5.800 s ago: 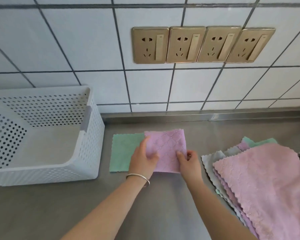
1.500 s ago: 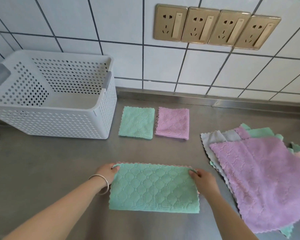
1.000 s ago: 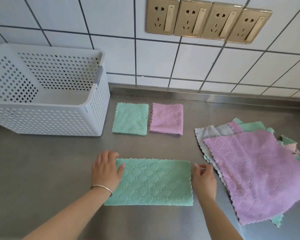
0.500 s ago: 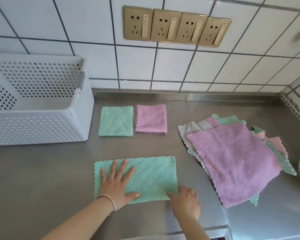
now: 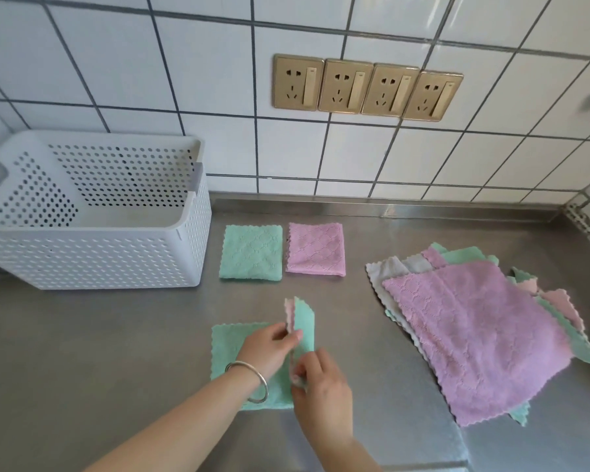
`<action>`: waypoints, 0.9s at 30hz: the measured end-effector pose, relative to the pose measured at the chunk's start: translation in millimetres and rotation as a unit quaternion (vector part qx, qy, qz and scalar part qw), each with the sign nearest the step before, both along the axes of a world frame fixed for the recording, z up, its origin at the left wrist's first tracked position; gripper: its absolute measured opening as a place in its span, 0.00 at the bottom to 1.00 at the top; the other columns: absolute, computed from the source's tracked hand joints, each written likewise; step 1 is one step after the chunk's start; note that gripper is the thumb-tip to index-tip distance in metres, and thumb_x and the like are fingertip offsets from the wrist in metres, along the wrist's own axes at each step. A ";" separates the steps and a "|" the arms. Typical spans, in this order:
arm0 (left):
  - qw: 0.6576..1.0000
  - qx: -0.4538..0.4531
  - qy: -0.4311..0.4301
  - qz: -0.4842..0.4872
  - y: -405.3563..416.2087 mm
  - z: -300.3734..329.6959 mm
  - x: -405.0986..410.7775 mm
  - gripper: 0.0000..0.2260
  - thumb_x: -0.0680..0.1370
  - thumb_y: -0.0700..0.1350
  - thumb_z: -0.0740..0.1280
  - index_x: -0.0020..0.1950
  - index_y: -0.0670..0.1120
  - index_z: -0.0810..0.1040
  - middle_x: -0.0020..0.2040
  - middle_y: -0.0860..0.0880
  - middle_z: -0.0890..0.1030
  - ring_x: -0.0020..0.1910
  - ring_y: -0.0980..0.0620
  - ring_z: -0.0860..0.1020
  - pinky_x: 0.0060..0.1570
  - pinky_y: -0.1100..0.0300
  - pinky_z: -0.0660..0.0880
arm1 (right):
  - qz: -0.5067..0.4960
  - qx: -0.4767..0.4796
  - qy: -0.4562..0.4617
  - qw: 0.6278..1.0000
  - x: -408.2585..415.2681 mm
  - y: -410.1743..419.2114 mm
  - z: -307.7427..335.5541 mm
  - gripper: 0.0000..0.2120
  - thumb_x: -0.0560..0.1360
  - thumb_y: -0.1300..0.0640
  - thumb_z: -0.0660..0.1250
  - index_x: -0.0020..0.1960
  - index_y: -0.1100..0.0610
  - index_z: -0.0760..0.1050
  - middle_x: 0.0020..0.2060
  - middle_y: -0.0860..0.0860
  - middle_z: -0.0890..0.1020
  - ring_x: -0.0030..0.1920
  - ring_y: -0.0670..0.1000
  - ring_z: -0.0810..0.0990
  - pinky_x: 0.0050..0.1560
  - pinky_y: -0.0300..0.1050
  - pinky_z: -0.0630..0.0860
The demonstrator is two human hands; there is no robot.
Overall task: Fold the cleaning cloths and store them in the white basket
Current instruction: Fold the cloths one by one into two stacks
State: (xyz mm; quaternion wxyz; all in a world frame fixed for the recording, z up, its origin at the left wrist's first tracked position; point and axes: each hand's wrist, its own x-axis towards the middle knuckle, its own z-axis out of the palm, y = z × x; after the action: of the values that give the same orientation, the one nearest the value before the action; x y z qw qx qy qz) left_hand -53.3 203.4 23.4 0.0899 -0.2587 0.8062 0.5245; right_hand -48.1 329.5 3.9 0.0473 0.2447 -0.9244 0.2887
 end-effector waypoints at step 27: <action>0.910 0.133 -0.096 0.381 -47.0 -42.7 33.3 0.11 0.69 0.48 0.73 0.31 0.48 0.74 0.37 0.42 0.79 0.39 0.44 0.77 0.50 0.51 0.76 | 0.167 0.009 0.072 0.983 28.1 -33.6 -48.1 0.12 0.58 0.59 0.60 0.40 0.51 0.70 0.48 0.45 0.73 0.48 0.47 0.72 0.46 0.36 0.65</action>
State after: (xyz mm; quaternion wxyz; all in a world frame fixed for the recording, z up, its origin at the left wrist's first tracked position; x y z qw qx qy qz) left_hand -20.1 156.4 -19.3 -0.0065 -0.5810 0.5564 0.5940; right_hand -20.0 296.0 -44.3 0.0621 0.4164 -0.8673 0.2657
